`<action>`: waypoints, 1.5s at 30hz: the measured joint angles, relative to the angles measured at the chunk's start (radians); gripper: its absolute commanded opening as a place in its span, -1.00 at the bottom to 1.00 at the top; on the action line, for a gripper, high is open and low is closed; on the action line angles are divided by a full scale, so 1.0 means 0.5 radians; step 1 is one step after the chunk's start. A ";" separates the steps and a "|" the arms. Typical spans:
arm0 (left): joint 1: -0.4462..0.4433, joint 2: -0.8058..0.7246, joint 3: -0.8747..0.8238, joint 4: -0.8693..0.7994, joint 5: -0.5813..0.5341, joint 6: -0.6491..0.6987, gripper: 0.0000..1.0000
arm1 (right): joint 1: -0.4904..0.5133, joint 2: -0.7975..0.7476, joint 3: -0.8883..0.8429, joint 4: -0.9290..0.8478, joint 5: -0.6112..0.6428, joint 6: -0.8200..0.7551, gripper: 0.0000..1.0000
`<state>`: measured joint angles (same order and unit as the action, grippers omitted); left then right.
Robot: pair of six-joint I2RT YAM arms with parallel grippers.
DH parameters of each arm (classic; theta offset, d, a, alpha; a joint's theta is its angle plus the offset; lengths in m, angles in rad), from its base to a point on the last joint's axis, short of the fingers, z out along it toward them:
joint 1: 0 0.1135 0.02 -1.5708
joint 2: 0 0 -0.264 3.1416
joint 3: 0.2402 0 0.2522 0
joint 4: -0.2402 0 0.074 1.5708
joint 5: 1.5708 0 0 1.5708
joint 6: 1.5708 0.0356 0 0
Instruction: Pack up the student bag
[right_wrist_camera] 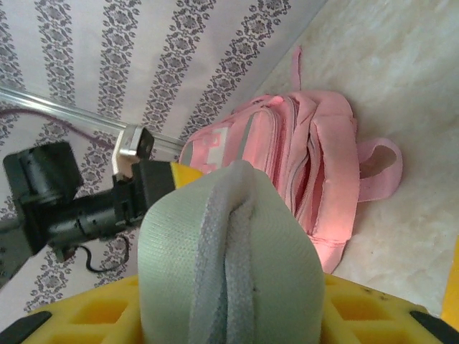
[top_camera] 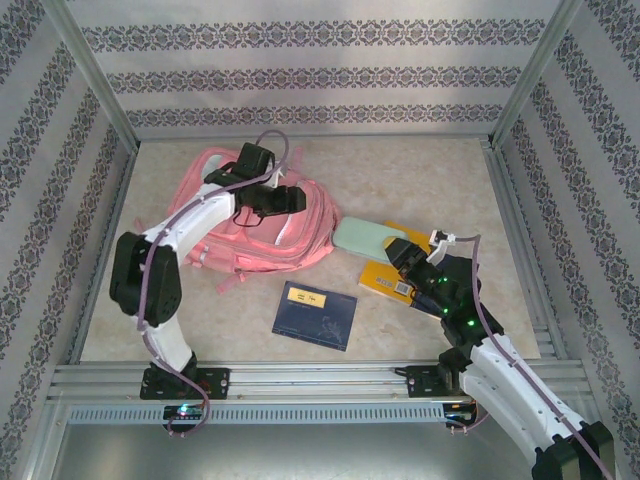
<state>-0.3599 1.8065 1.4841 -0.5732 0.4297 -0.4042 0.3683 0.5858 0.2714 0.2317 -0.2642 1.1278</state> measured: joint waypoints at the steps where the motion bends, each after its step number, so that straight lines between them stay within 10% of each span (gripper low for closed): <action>1: -0.001 0.039 0.038 -0.025 0.005 0.033 0.30 | -0.001 0.002 0.000 -0.004 -0.014 -0.006 -0.10; 26: -0.001 0.259 0.111 -0.130 0.079 0.134 -0.29 | -0.092 0.090 -0.005 0.019 -0.134 -0.011 -0.14; 33: -0.001 0.330 0.111 -0.156 -0.020 0.114 -1.00 | -0.092 0.081 -0.034 0.040 -0.150 -0.004 -0.17; 45: 0.040 0.156 0.411 -0.564 -0.099 0.258 -1.00 | -0.091 -0.164 0.014 -0.158 -0.131 -0.133 -0.19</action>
<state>-0.3401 1.8843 1.6897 -0.8551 0.3801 -0.2752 0.3229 0.5037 0.2783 0.1528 -0.3298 1.0615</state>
